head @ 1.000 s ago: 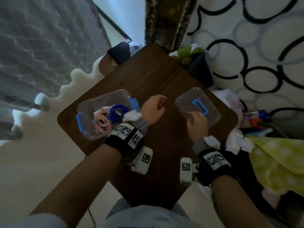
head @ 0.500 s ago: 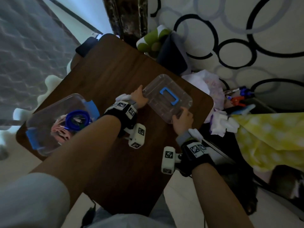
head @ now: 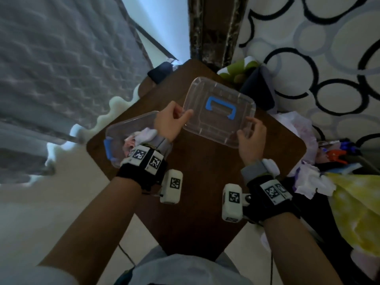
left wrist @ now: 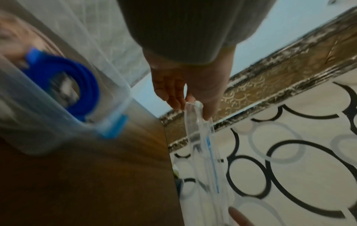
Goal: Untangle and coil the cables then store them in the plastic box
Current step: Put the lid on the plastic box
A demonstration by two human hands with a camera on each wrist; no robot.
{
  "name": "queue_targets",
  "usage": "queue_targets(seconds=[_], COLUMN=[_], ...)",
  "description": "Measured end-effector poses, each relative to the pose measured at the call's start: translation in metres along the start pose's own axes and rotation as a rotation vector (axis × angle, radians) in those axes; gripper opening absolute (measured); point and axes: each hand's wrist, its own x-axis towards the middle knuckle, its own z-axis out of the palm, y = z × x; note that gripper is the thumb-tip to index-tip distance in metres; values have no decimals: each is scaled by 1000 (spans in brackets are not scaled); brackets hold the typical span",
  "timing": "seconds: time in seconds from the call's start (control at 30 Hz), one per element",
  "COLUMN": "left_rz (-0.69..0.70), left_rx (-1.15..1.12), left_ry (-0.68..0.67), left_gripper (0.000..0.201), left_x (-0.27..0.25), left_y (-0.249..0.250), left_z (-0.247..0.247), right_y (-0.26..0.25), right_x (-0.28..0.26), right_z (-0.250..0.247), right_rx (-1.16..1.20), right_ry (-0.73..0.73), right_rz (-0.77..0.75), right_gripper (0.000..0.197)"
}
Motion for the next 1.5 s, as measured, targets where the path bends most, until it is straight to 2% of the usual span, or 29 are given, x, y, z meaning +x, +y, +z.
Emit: queue_targets(seconds=[0.2, 0.37, 0.53, 0.6, 0.7, 0.83, 1.03, 1.3, 1.4, 1.5], left_rz=[-65, -190, -310, -324, -339, -348, -411, -265, -305, -262], left_rx=[120, 196, 255, 244, 218, 244, 25, 106, 54, 165], left_ry=[20, 7, -34, -17, -32, -131, -79, -89, -75, -111], left_gripper=[33, 35, 21, 30, 56, 60, 56, 49, 50, 51], left_x=[-11, -22, -26, -27, -28, -29, -26, -16, -20, -22], left_y=[-22, -57, -66, -61, -57, -62, -51, -46, -48, -57], left_z=[-11, -16, -10, -6, -7, -5, -1, -4, -8, -13], right_y=[-5, 0, 8, 11, 13, 17, 15, 12, 11, 7], right_x=[7, 13, 17, 20, 23, 25, 26, 25, 22, 21], right_z=[13, 36, 53, 54, 54, 48, 40, 33, 34, 38], right_rx=[-110, -236, -330, -371, -399, -441, -563, -496, -485, -421], right_ry=[-83, -239, -348, -393, -440, -455, -468, -363, -332, -283], right_rz=[-78, -111, -21, -12, 2, 1, -90, -63, -121, -175], right_gripper=[32, 35, 38, 41, 47, 49, 50, 47, 46, 45])
